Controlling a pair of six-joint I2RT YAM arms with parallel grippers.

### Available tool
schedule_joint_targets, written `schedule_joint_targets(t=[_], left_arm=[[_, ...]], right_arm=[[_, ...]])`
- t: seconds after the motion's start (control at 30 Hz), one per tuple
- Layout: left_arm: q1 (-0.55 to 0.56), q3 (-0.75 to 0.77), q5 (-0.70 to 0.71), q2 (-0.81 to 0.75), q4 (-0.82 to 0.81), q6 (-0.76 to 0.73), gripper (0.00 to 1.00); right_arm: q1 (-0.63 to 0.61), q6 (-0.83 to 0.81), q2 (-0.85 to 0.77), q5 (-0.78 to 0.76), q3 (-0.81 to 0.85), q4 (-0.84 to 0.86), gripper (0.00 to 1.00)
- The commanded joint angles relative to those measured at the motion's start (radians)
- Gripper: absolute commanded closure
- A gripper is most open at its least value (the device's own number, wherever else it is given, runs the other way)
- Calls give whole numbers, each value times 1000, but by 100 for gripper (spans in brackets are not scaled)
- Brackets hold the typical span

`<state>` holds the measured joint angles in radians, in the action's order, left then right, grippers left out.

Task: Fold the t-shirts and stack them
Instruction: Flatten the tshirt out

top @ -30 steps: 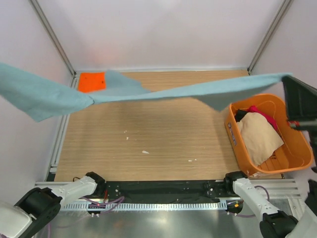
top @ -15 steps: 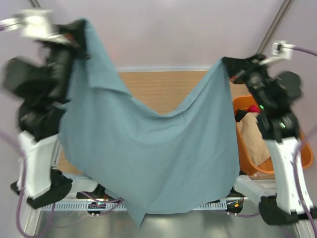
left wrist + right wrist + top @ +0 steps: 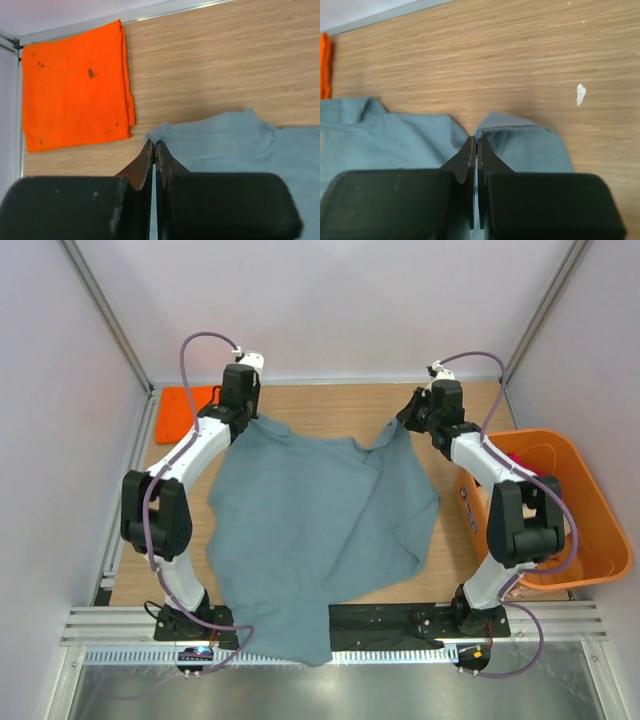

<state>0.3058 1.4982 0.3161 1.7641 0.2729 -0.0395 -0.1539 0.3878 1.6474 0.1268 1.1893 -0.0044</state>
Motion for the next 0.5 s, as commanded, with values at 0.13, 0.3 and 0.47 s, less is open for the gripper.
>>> schedule_joint_targets(t=[0.13,0.3,0.47], left_arm=[[-7,189,106,158,-184,33,100],[-5,257,196,195,-160,61,100],[-5,234,251,129,-140,87,100]], right_arm=[[79,-121,184,0,185,107,99],[106,-109,284,65,270,76,99],[126,-47,311,105,314,81,99]])
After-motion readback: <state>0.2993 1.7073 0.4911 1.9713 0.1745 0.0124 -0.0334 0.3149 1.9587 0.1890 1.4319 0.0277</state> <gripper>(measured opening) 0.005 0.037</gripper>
